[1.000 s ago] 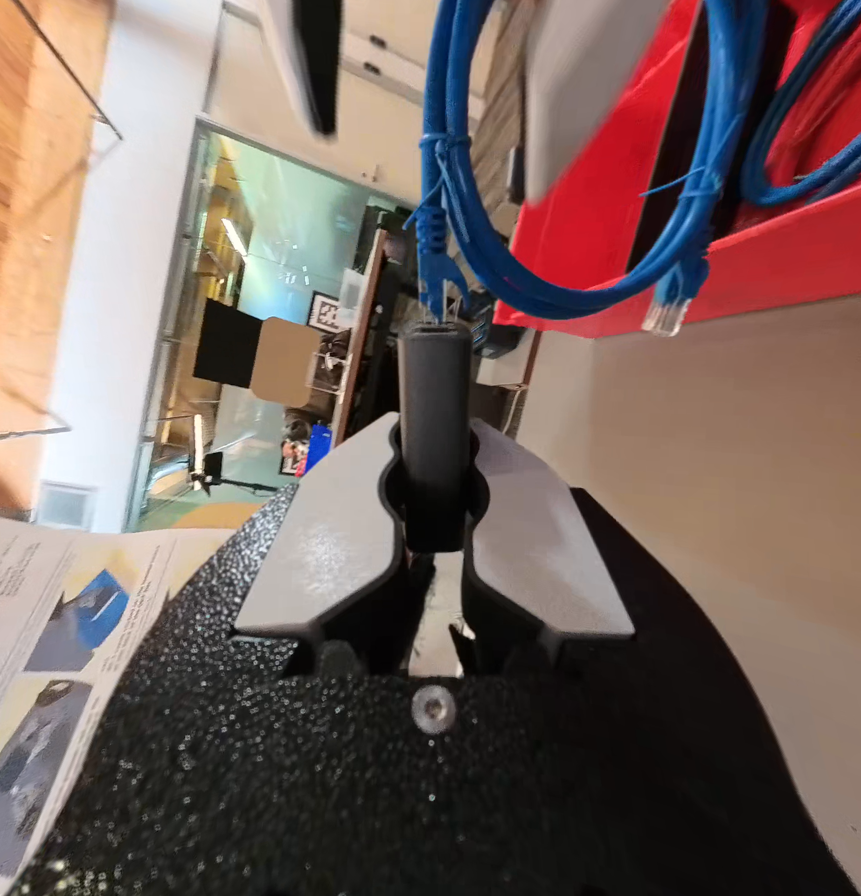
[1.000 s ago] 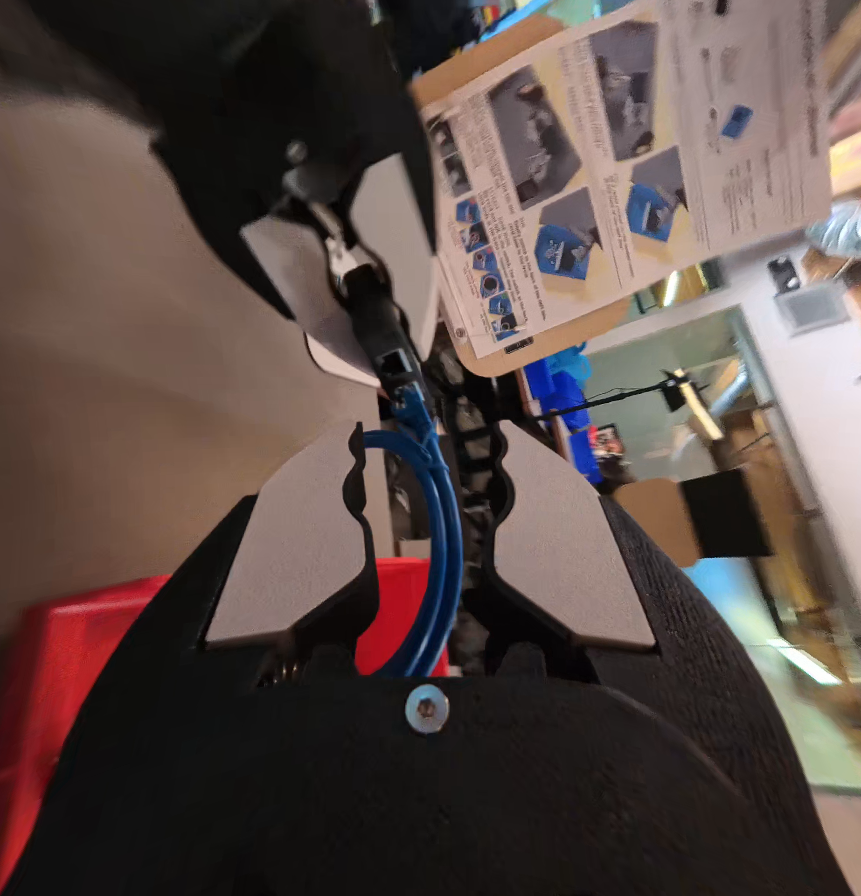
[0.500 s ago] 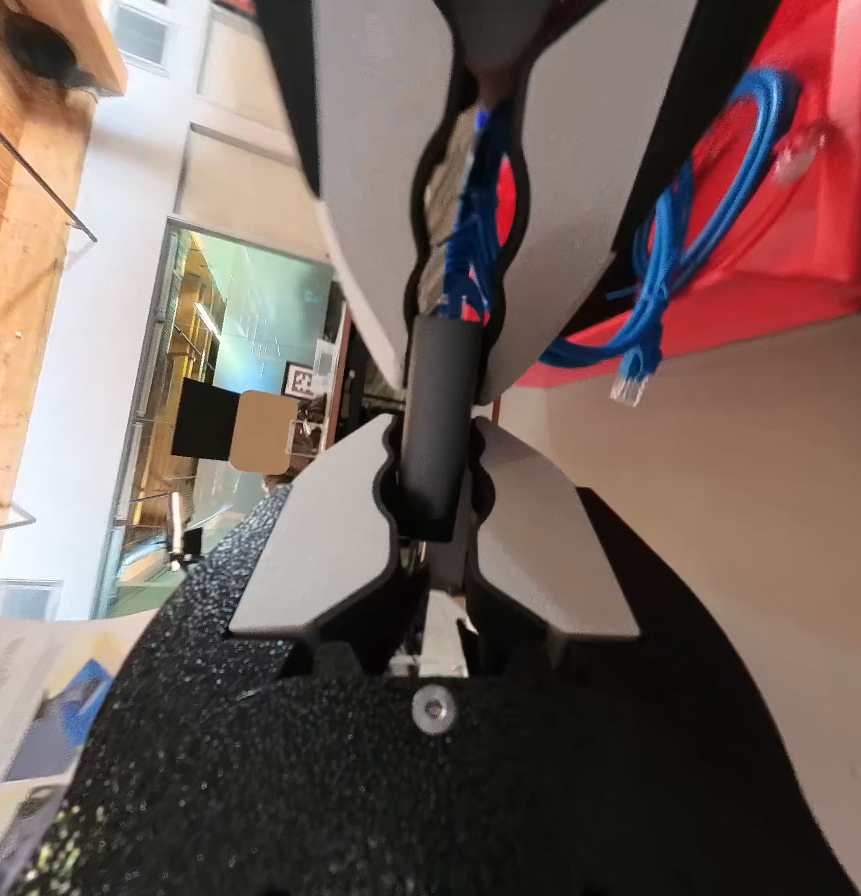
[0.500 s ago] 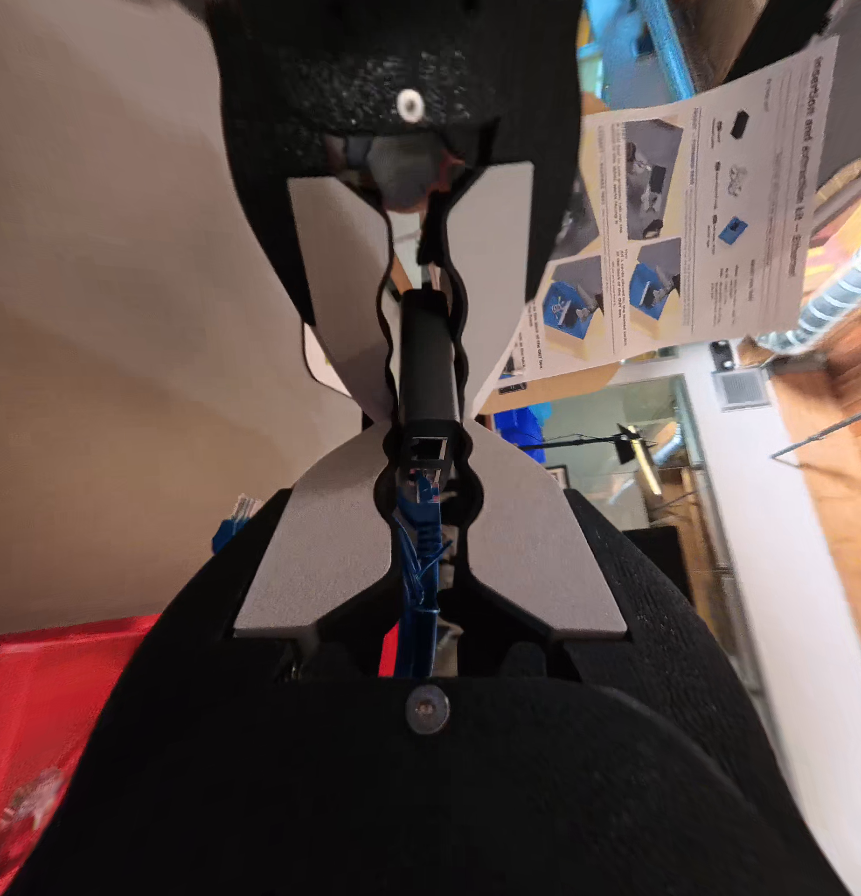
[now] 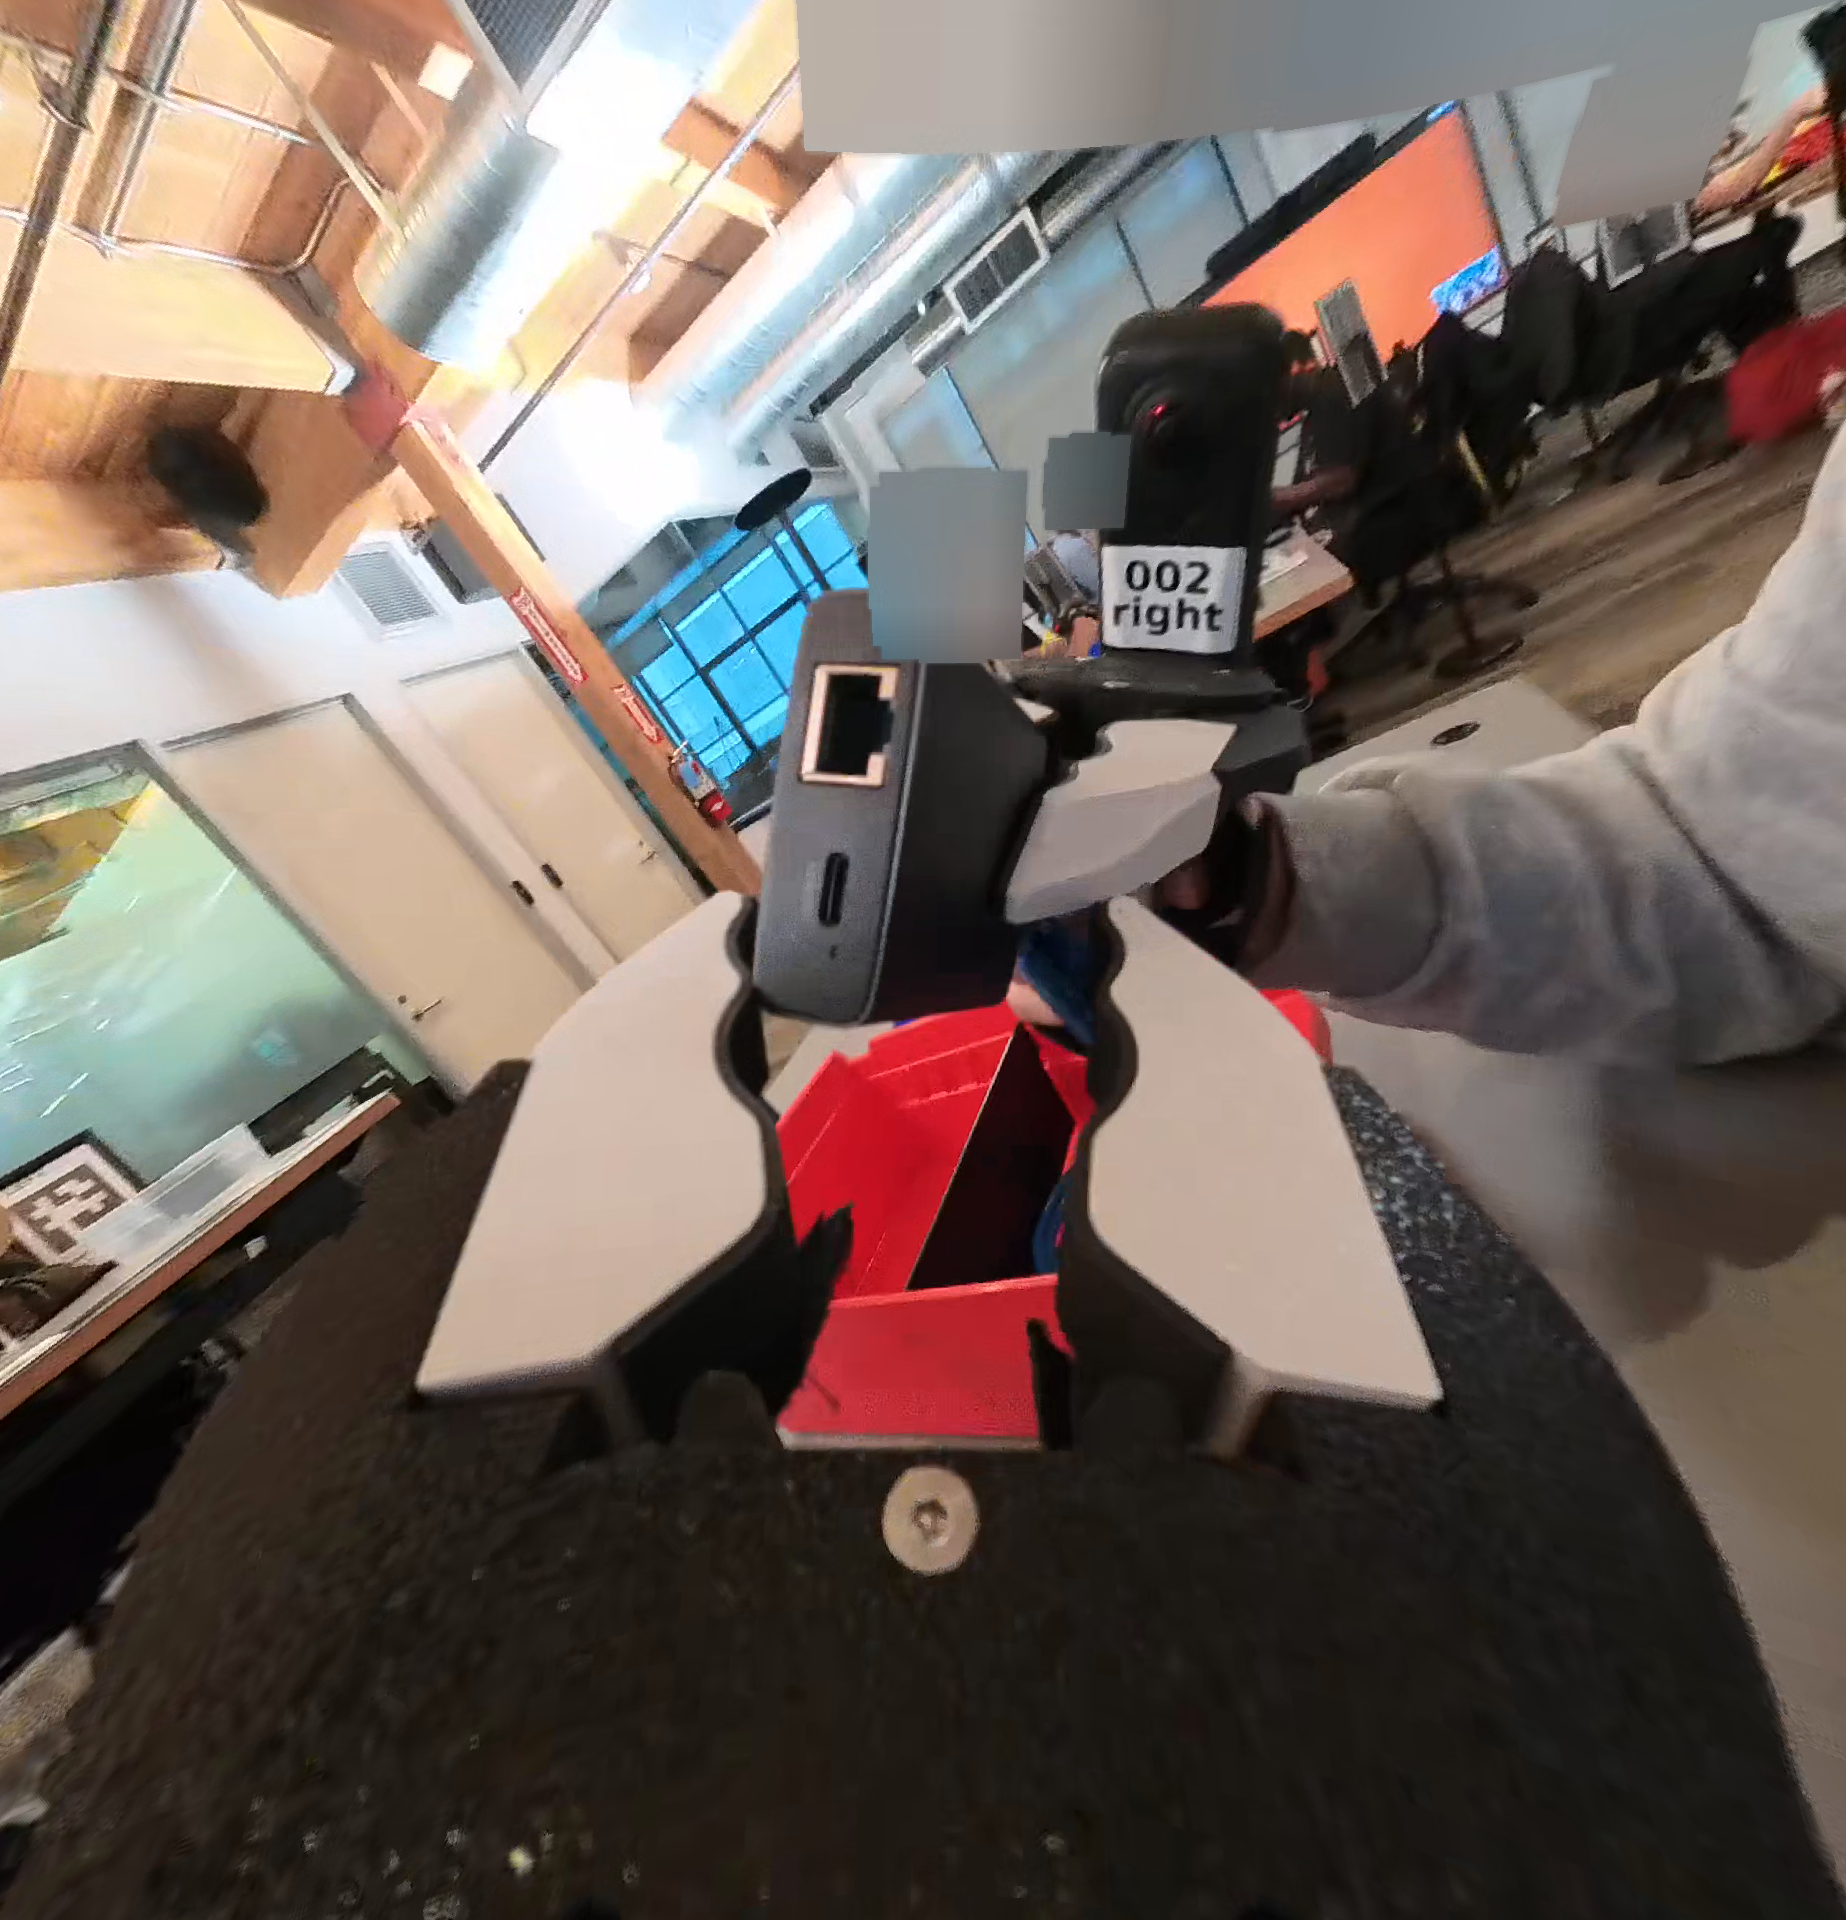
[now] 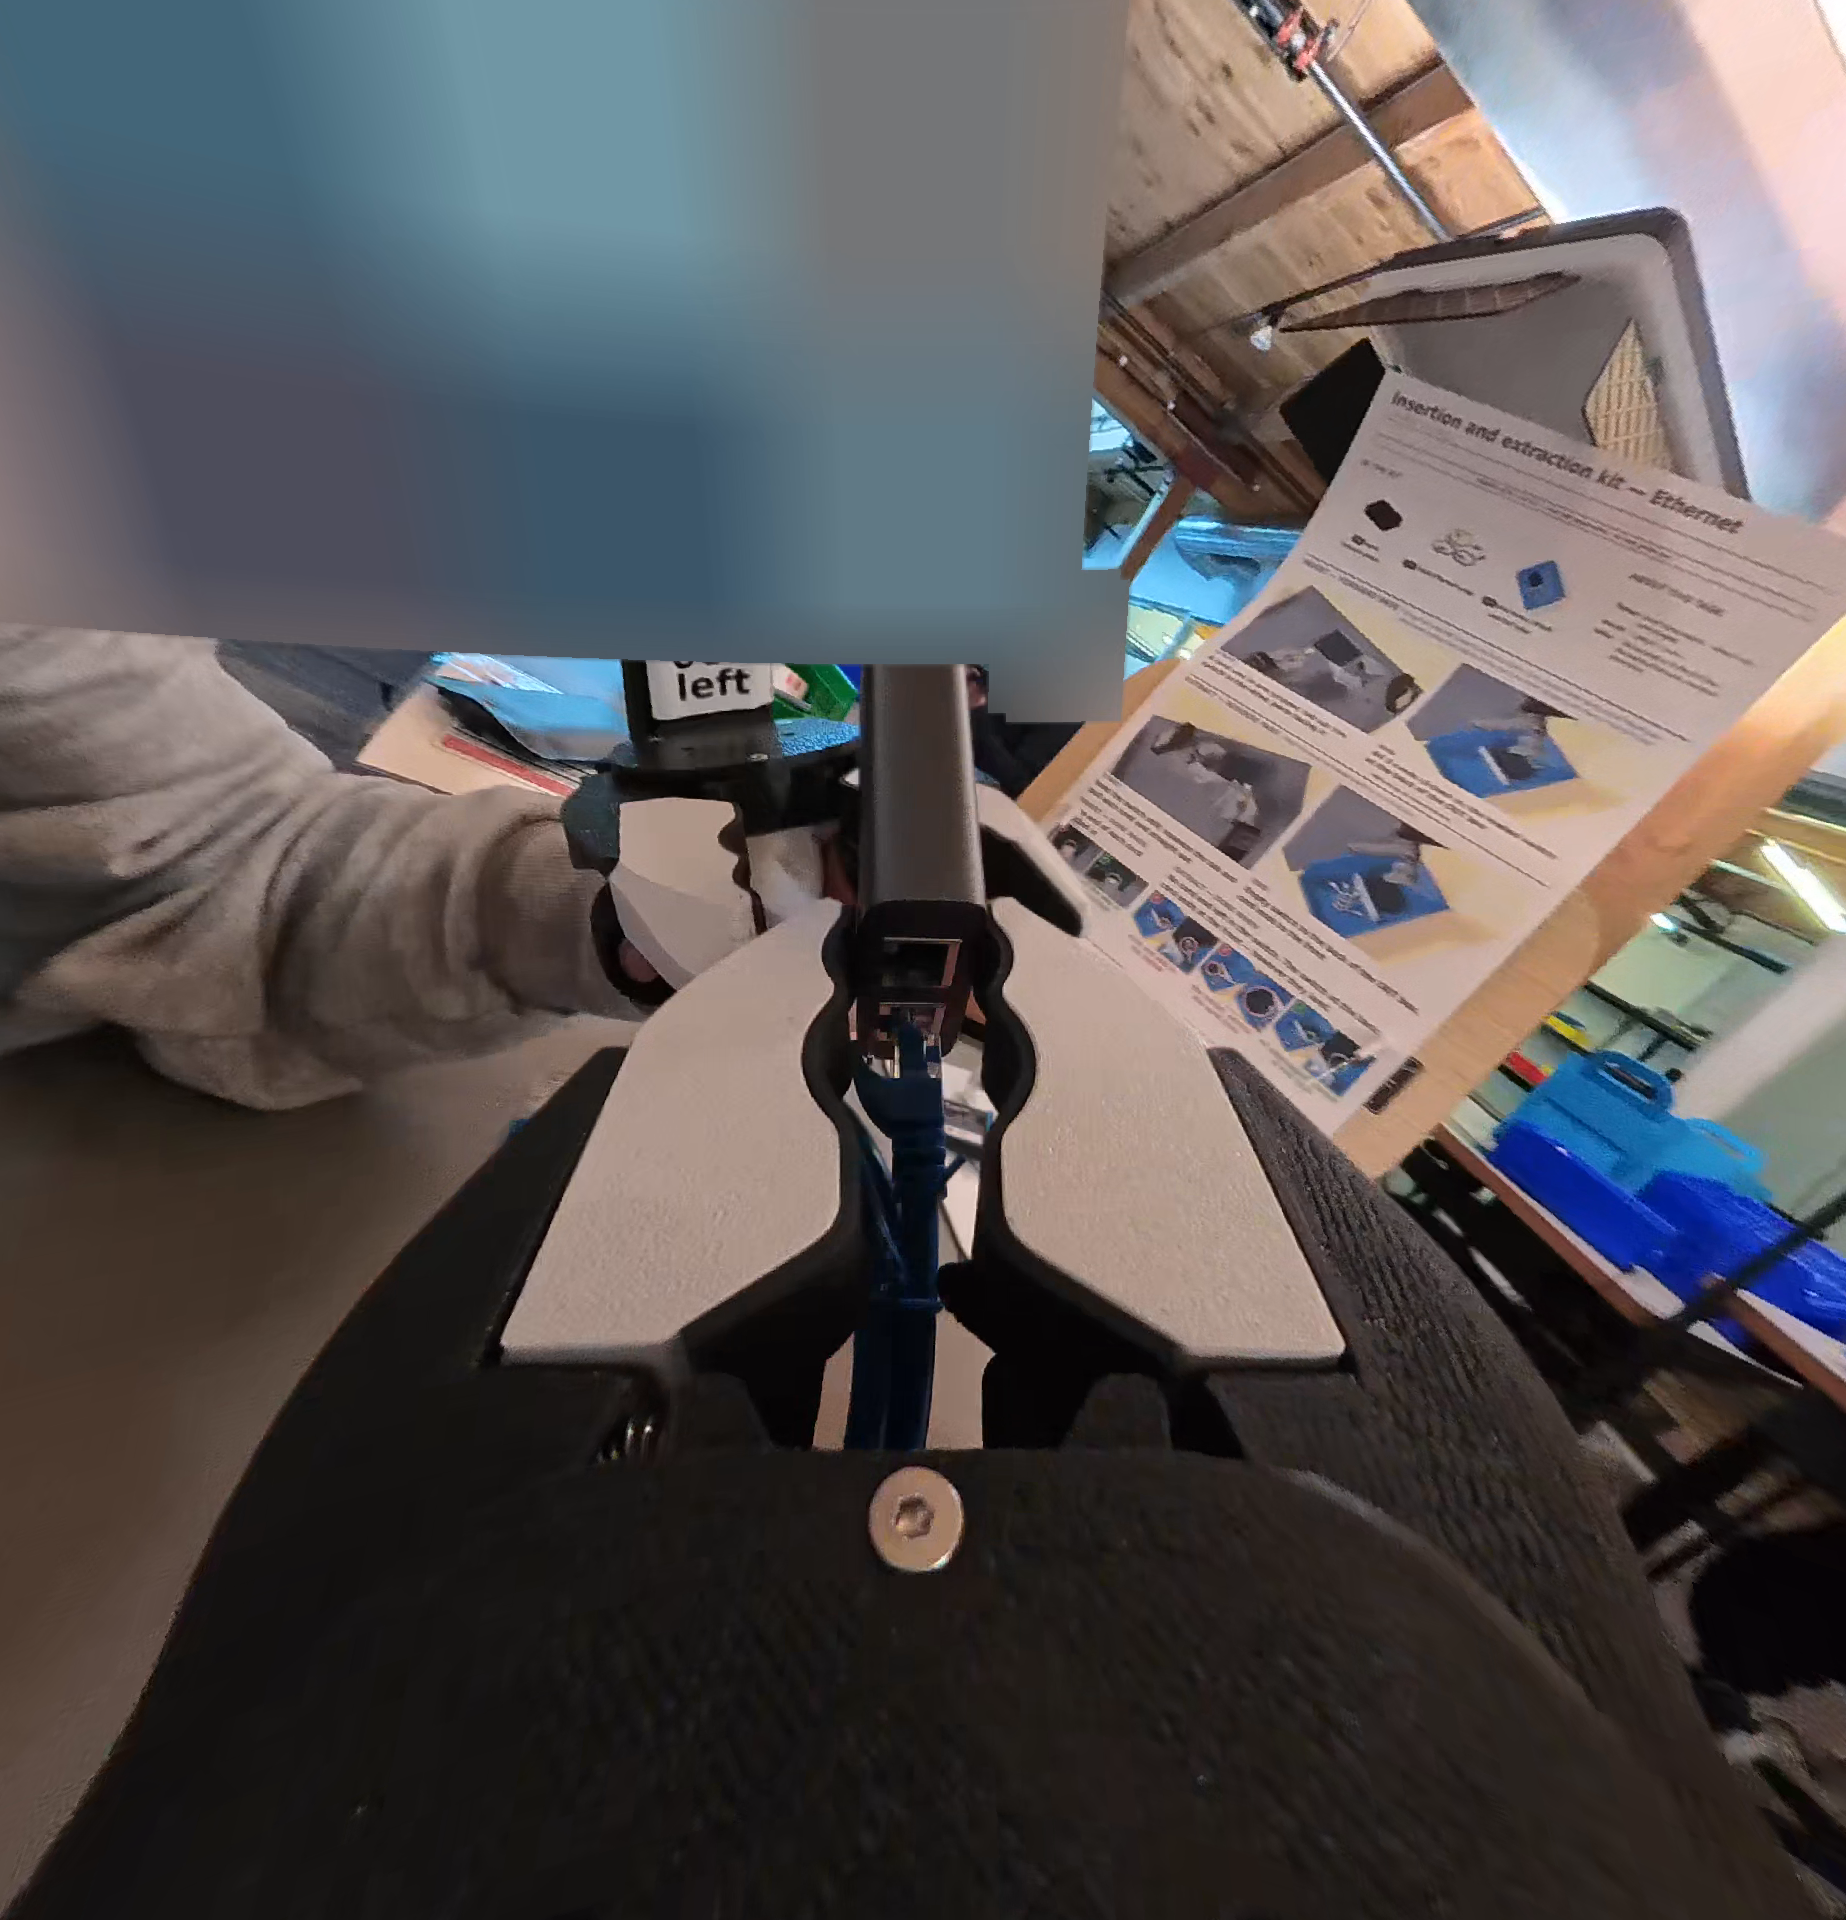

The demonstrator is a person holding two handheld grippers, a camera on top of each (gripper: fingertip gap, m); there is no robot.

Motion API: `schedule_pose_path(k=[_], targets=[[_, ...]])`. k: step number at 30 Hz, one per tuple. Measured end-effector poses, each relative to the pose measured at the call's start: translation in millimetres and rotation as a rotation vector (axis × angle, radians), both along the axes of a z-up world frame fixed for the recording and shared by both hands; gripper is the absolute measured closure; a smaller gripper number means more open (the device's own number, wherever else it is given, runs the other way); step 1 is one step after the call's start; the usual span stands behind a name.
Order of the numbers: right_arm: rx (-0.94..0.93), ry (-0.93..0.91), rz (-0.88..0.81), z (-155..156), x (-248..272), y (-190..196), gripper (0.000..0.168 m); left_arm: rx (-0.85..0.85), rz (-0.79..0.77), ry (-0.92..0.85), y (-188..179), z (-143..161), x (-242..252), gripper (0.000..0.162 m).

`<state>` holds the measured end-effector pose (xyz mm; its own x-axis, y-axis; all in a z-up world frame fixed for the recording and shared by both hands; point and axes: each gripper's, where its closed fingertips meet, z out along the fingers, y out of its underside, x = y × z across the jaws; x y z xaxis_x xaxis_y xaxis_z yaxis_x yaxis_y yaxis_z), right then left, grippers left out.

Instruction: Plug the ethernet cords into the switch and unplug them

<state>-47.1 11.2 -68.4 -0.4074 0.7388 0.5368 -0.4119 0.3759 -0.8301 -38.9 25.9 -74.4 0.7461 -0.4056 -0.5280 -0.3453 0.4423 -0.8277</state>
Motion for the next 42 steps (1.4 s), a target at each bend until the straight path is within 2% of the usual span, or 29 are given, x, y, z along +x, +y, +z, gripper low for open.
schedule_pose_path(k=[6, 8, 12, 13, 15, 19, 25, 30, 34, 35, 39, 42], targets=[[0.055, -0.023, 0.015, -6, 4, -4, 0.149, -0.013, -0.058, 0.002, -4, -3, 4, 0.097], [0.113, -0.05, -0.032, -12, 1, 1, 0.148, -0.033, 0.032, 0.086, 2, -8, -6, 0.093], [0.29, -0.124, -0.133, -30, -1, 7, 0.148, -0.06, 0.246, 0.362, 5, -18, -20, 0.089], [0.316, -0.136, -0.14, -32, -1, 6, 0.148, -0.073, 0.274, 0.416, 4, -21, -20, 0.09], [0.336, -0.144, -0.125, -35, 0, 1, 0.148, -0.081, 0.288, 0.496, 2, -27, -18, 0.104], [0.33, -0.149, -0.108, -34, 3, 0, 0.148, -0.076, 0.229, 0.511, -2, -30, -8, 0.124], [0.39, -0.198, -0.15, -42, 5, 9, 0.148, -0.113, 0.29, 0.553, -3, -31, -13, 0.117], [0.482, -0.218, -0.215, -49, 3, 10, 0.148, -0.138, 0.37, 0.697, 0, -42, -12, 0.126], [0.492, -0.214, -0.235, -50, 3, 11, 0.147, -0.127, 0.372, 0.722, 1, -43, -13, 0.135], [0.478, -0.208, -0.258, -48, 0, 13, 0.142, -0.128, 0.373, 0.719, 1, -43, -15, 0.14], [0.419, -0.167, -0.347, -28, 4, 29, 0.12, -0.144, 0.385, 0.702, 3, -44, -27, 0.141], [0.331, -0.129, -0.466, -4, 23, 64, 0.125, -0.17, 0.431, 0.714, 4, -46, -46, 0.14]])
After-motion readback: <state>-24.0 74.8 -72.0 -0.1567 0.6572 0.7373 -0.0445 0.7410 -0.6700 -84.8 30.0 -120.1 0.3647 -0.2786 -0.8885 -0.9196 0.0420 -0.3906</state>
